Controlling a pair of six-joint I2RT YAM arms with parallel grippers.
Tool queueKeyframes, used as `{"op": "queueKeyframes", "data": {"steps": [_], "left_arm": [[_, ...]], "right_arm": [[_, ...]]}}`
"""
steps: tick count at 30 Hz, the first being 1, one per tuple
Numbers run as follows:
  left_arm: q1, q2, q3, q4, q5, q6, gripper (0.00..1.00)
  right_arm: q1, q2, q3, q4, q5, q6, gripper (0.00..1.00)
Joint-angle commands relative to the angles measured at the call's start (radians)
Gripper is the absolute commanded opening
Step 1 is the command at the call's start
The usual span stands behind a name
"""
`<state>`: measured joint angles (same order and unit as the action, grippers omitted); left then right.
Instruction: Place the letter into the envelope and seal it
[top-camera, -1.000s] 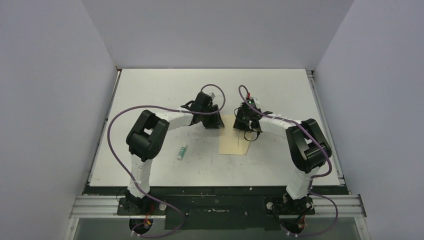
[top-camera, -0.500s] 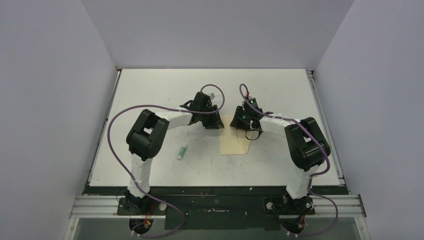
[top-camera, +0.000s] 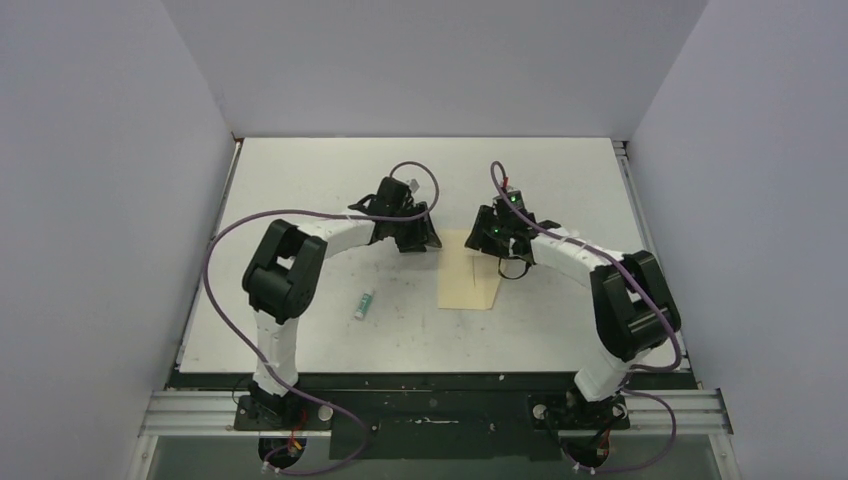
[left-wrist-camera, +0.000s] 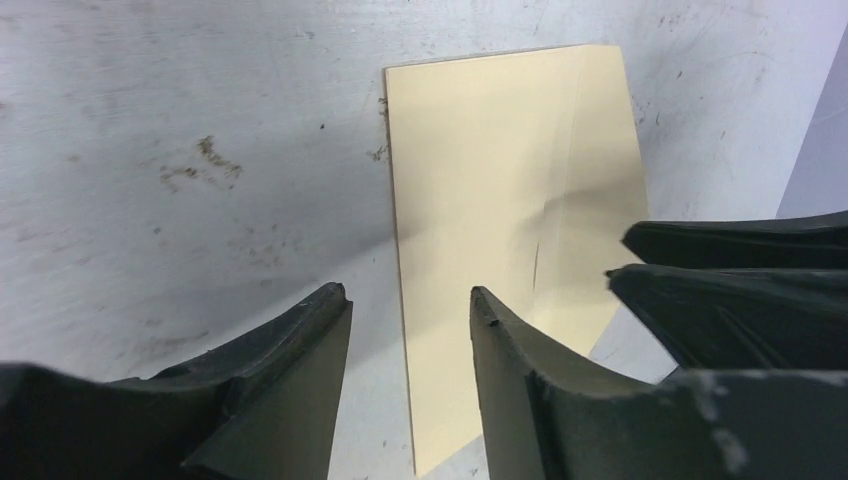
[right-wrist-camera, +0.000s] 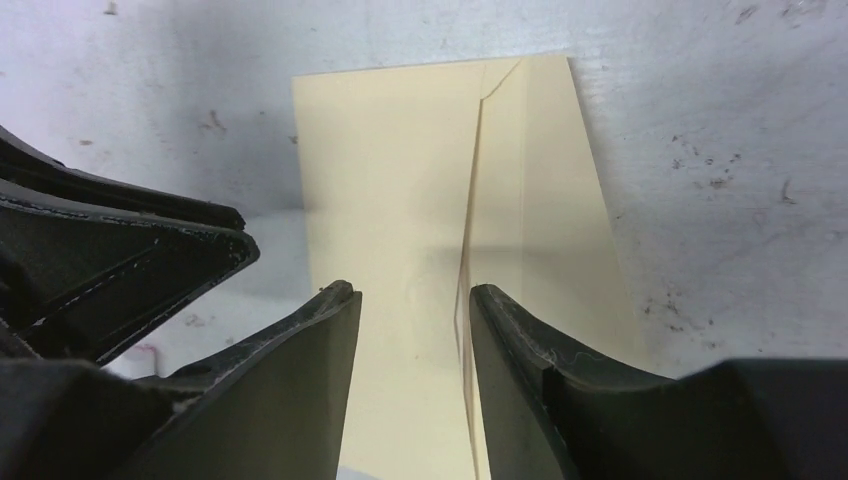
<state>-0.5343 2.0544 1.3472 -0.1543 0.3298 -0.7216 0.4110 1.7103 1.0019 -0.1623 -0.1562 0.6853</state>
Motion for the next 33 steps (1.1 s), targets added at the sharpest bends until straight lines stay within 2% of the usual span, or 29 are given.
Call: {"op": "queueKeyframes", "data": {"steps": [1,8,12,16,21,27,30,33], "left_arm": [[0.013,-0.173,-0.005,-0.100,-0.068,0.067,0.49],[-0.006,-0.405,-0.185,-0.335,-0.380,0.121,0.65],[-0.019,-0.540,-0.357,-0.357,-0.450,0.118,0.71],[-0.020,-0.621,-0.483,-0.339,-0.473,0.102,0.72],[-0.032,-0.647,-0.563,-0.299,-0.486,0.096,0.60],[-0.072,-0.569,-0.558,-0.313,-0.531,0.082,0.42],[-0.104,-0.549,-0.551,-0.312,-0.554,0.082,0.29],[-0.126,-0.531,-0.538,-0.303,-0.564,0.105,0.08]], "right_arm": [[-0.009,-0.135,0.010,-0.047,0.038,-0.031,0.47],[-0.005,-0.246,-0.088,-0.088,0.043,-0.047,0.53],[0.003,-0.287,-0.134,-0.101,0.037,-0.046,0.55],[0.019,-0.301,-0.158,-0.100,0.030,-0.040,0.57],[0.037,-0.286,-0.166,-0.086,0.023,-0.027,0.57],[0.055,-0.270,-0.161,-0.078,0.027,-0.018,0.57],[0.058,-0.271,-0.160,-0.080,0.030,-0.015,0.57],[0.057,-0.279,-0.155,-0.083,0.029,-0.011,0.58]]}}
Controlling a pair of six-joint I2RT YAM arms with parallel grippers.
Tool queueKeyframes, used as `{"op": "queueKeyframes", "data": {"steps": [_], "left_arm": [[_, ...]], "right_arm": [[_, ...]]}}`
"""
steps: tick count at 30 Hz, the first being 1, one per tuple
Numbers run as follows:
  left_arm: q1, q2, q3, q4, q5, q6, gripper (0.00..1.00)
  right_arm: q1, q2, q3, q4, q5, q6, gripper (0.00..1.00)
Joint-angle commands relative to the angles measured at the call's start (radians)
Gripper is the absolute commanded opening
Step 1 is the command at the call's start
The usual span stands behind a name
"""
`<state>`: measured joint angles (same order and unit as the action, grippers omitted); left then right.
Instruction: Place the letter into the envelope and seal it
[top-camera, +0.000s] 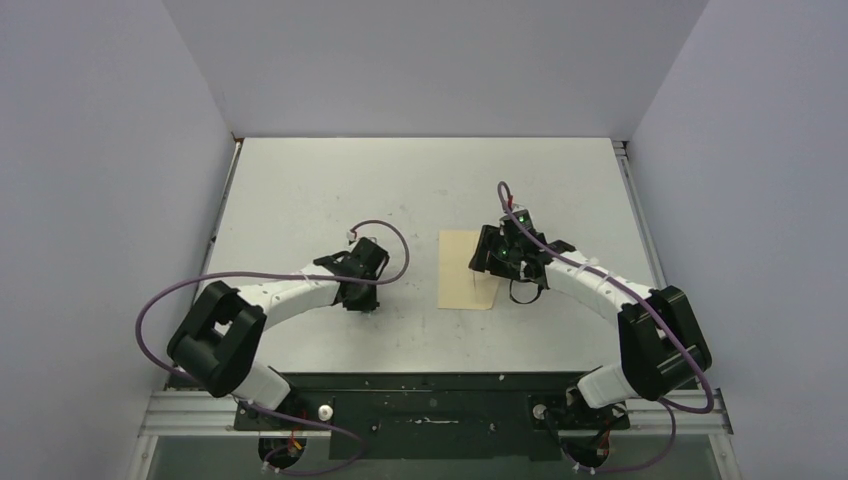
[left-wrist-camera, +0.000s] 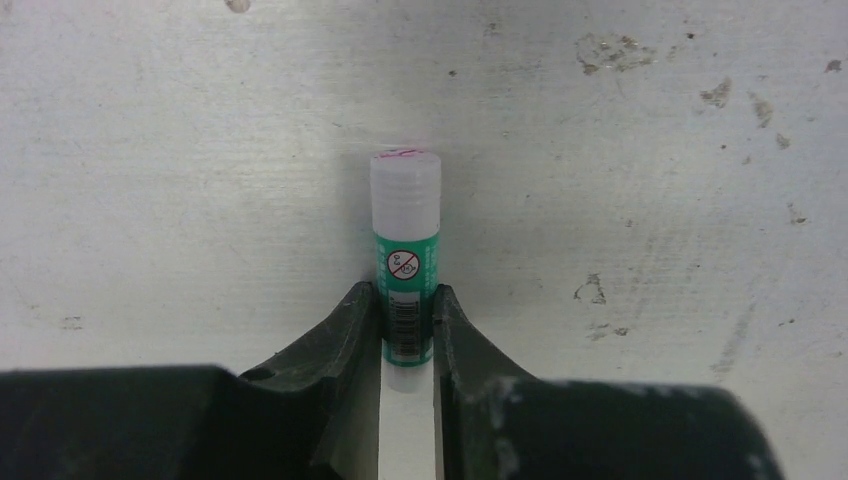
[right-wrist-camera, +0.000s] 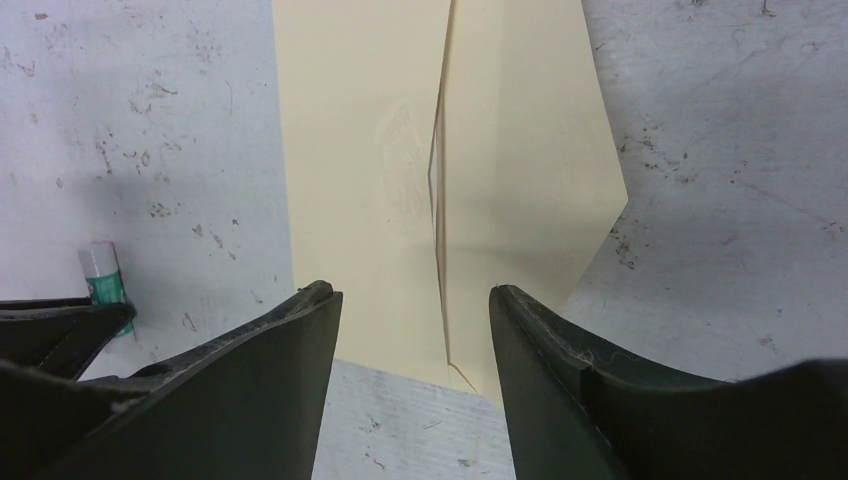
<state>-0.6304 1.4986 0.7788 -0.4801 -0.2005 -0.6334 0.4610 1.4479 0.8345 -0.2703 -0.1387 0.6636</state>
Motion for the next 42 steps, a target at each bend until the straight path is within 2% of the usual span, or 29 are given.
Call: {"op": "queueKeyframes", "data": {"steps": [1,4,10,17,23,28,34,42], "left_arm": [[-0.034,0.032,0.038,0.026,-0.032,0.029,0.01],[-0.042,0.044,0.073,0.037,-0.021,0.070,0.00],[-0.067,-0.013,0.124,0.135,0.081,0.182,0.00],[-0.069,-0.134,0.065,0.373,0.423,0.351,0.00],[-0.068,-0.173,0.052,0.435,0.557,0.445,0.00],[-0.068,-0.171,0.065,0.435,0.588,0.468,0.00],[-0.068,-0.200,0.059,0.448,0.637,0.489,0.00],[-0.065,-0.219,0.060,0.429,0.637,0.517,0.00]], "right_arm": [[0.008,-0.019,0.018,0.022,0.009,0.013,0.58],[0.007,-0.024,0.031,0.019,-0.008,0.011,0.61],[0.005,-0.028,0.046,0.038,-0.146,-0.026,0.75],[0.037,-0.011,0.056,0.109,-0.366,-0.053,0.84],[0.070,0.019,0.095,0.156,-0.476,-0.024,0.88],[0.071,0.007,0.092,0.232,-0.537,0.011,0.84],[0.071,0.022,0.111,0.224,-0.529,0.020,0.80],[0.071,0.030,0.112,0.228,-0.590,0.040,0.49]]}}
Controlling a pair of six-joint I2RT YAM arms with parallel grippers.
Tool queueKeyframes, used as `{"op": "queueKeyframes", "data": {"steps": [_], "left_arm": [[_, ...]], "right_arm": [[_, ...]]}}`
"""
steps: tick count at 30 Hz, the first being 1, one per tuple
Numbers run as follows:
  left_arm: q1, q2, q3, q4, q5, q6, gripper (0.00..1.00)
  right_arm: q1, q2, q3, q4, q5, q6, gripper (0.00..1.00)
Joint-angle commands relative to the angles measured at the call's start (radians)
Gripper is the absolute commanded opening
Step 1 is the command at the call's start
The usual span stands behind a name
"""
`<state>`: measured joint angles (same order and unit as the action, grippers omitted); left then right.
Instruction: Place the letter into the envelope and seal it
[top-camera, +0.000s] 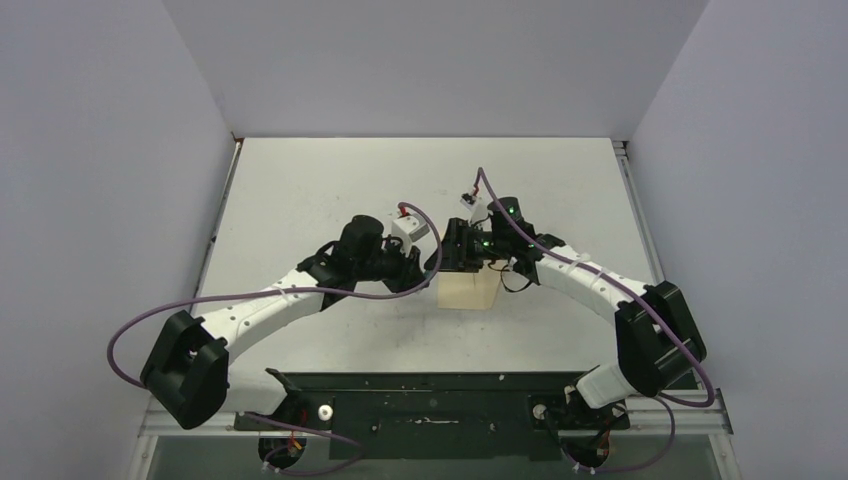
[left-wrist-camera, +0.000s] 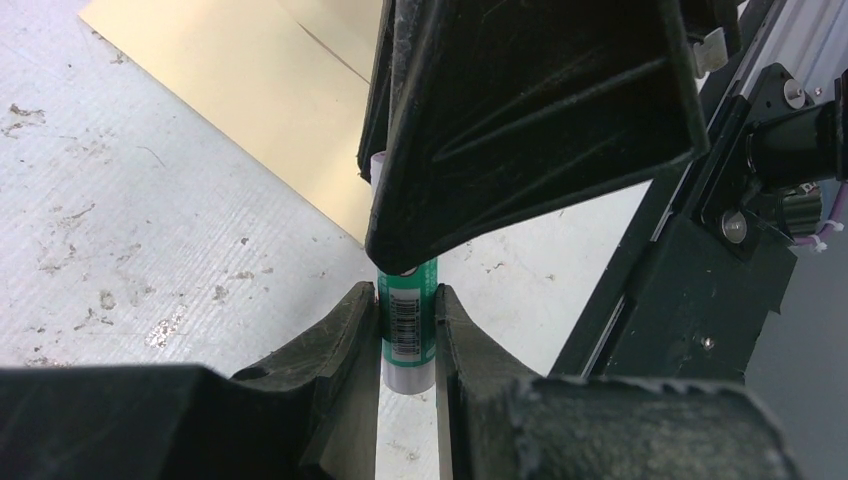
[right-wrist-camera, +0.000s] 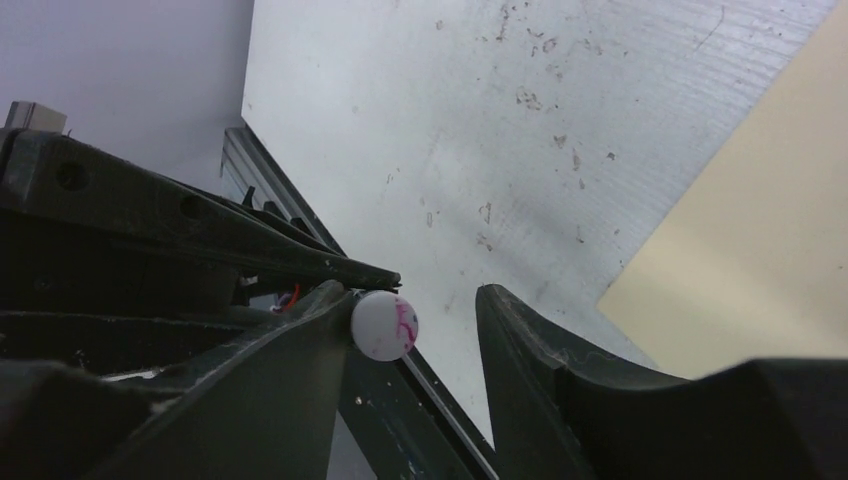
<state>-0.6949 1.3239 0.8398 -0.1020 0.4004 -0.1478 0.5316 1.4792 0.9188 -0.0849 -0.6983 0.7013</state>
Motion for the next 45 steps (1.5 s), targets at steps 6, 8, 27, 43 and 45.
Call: {"op": "queueKeyframes", "data": {"steps": [6,8,27,43,45], "left_arm": [[0.003,-0.048,0.002,0.054,0.033,0.015,0.00],[0.009,-0.049,0.002,0.059,0.025,-0.014,0.08],[0.040,0.013,0.002,0.175,0.164,-0.098,0.47],[0.053,-0.032,-0.072,0.140,0.226,-0.061,0.00],[0.055,-0.040,-0.087,0.141,0.245,-0.061,0.00]], "right_arm": [[-0.001,-0.015,0.023,0.068,-0.051,0.046,0.17],[-0.004,-0.026,0.023,0.076,-0.054,0.068,0.07],[-0.053,-0.066,0.011,0.123,-0.123,0.175,0.05],[-0.213,-0.084,0.137,-0.057,-0.168,0.038,0.05],[-0.241,-0.082,0.166,-0.066,-0.172,0.028,0.05]]}}
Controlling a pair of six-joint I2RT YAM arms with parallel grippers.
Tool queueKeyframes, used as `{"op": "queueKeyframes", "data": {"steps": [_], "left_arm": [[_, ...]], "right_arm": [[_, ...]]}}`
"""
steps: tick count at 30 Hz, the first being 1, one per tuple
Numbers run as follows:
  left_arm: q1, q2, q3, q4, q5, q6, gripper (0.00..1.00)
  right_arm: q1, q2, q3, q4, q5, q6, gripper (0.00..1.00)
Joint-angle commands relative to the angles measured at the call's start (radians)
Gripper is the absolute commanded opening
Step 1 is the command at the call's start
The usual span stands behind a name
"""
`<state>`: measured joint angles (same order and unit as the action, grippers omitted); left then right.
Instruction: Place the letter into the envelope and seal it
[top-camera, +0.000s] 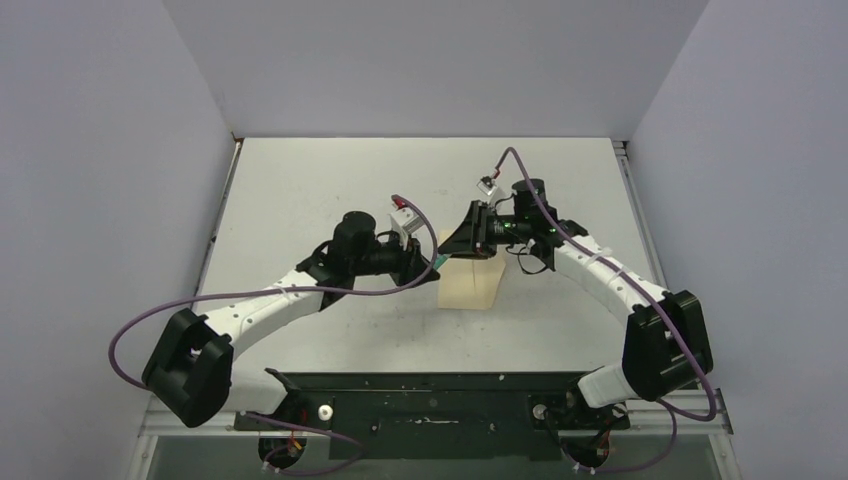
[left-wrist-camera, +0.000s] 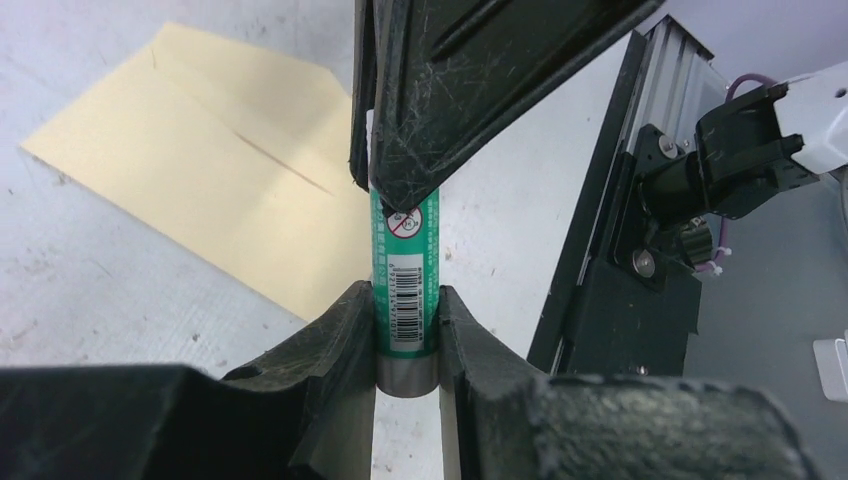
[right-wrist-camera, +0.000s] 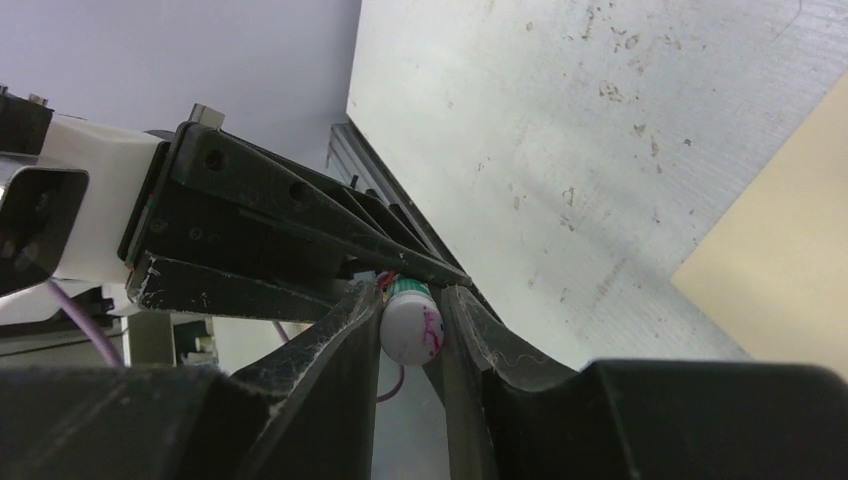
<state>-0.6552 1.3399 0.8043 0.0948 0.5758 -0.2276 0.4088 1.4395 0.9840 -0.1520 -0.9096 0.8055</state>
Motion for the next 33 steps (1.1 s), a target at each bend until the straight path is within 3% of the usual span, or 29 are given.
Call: {"op": "queueKeyframes", "data": {"steps": [1,11,13,16,19,23,28,33], "left_arm": [[0.018,-0.057,-0.055,-0.055,0.080,0.018,0.00],[0.040,-0.034,-0.034,-0.055,0.236,0.006,0.00],[0.046,-0.017,-0.025,-0.065,0.291,0.007,0.00],[0.056,0.001,-0.004,-0.087,0.349,0.002,0.00],[0.057,-0.007,-0.003,-0.082,0.301,-0.001,0.00],[0.065,-0.005,0.010,-0.050,0.236,-0.025,0.00],[0.066,-0.022,0.024,-0.027,0.136,-0.039,0.00],[0.065,-0.043,0.020,0.006,0.073,-0.054,0.00]], "right_arm": [[-0.131,-0.044,0.109,-0.004,0.041,-0.079,0.05],[-0.231,-0.049,0.098,0.029,-0.044,-0.102,0.05],[-0.243,-0.049,0.097,0.052,-0.122,-0.161,0.05],[-0.244,-0.037,0.134,-0.049,-0.136,-0.309,0.05],[-0.239,-0.020,0.193,-0.215,0.020,-0.423,0.05],[-0.239,0.039,0.226,-0.397,0.467,-0.462,0.05],[-0.233,0.078,0.180,-0.442,0.962,-0.438,0.05],[-0.231,0.128,0.140,-0.422,1.176,-0.416,0.06]]}}
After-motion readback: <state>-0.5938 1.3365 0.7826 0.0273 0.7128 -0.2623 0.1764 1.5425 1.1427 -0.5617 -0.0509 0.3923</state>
